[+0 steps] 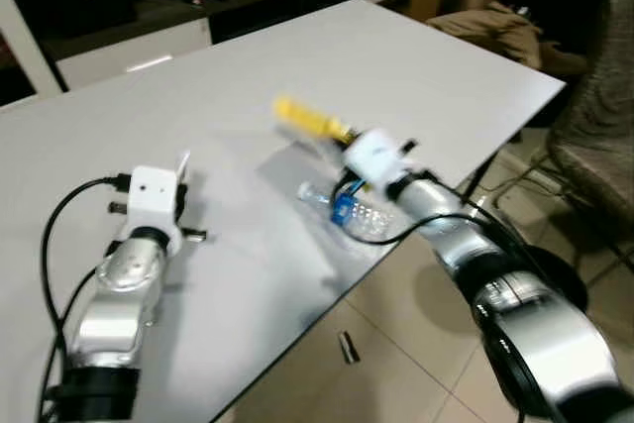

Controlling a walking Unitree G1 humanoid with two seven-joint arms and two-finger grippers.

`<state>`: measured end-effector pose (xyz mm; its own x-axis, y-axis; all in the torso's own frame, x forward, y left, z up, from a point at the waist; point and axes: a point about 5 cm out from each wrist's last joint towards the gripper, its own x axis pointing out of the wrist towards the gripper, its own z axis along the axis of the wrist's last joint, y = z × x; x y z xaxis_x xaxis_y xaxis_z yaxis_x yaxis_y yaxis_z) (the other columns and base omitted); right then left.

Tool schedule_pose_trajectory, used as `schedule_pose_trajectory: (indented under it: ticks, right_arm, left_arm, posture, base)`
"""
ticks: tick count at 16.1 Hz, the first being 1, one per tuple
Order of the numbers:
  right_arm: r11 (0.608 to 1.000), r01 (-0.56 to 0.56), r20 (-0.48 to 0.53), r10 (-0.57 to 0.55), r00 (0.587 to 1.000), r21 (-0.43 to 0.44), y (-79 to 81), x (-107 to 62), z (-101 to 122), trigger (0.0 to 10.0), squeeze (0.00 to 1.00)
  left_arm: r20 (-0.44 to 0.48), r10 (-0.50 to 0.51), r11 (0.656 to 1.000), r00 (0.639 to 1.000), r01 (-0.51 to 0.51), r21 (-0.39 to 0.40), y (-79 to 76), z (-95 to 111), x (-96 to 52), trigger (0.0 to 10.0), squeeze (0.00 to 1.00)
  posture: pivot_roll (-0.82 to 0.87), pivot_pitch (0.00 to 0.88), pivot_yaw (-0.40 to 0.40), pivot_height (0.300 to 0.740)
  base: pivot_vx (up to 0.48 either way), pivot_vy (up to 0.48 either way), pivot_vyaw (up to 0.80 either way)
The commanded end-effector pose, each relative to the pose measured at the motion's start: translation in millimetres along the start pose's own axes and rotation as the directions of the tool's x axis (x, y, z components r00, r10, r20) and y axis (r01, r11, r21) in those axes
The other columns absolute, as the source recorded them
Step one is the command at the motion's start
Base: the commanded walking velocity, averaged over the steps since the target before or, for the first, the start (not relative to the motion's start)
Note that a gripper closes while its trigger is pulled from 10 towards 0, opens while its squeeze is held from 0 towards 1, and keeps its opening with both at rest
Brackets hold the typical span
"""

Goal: Picking trash to rubbish bin

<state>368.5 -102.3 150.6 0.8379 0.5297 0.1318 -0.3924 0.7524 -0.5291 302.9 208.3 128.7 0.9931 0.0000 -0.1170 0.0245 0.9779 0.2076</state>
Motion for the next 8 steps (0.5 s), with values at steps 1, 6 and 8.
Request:
schedule_pose_trajectory:
  ticks: [1, 6, 8]
  right_arm:
    - [0.999, 0.034, 0.048, -0.036, 0.998, 0.024, -11.2, -2.7, 5.1, 0.0, 0.00]
    - [1.000, 0.010, 0.053, -0.011, 0.999, 0.024, -6.5, -2.1, 7.1, 0.0, 0.00]
    - [1.000, 0.010, 0.061, -0.012, 0.998, 0.030, -7.4, -2.4, 8.9, 0.0, 0.00]
  left_arm:
    - [0.070, -0.053, 0.999, 0.996, 0.052, 0.009, -10.5, 13.3, 0.7, 0.0, 0.00]
    - [0.067, -0.062, 0.998, 0.996, 0.060, 0.025, -11.0, 10.4, -0.4, 0.0, 0.00]
    - [0.075, -0.061, 0.998, 0.995, 0.060, 0.024, -10.7, 11.4, -0.4, 0.0, 0.00]
  posture:
    - [-0.09, 0.000, -0.026, 0.740]
    - [-0.09, 0.000, -0.026, 0.740]
    - [-0.09, 0.000, -0.026, 0.740]
  base:
    - [0.000, 0.000, 0.00]
    - [0.000, 0.000, 0.00]
    - [0.000, 0.000, 0.00]
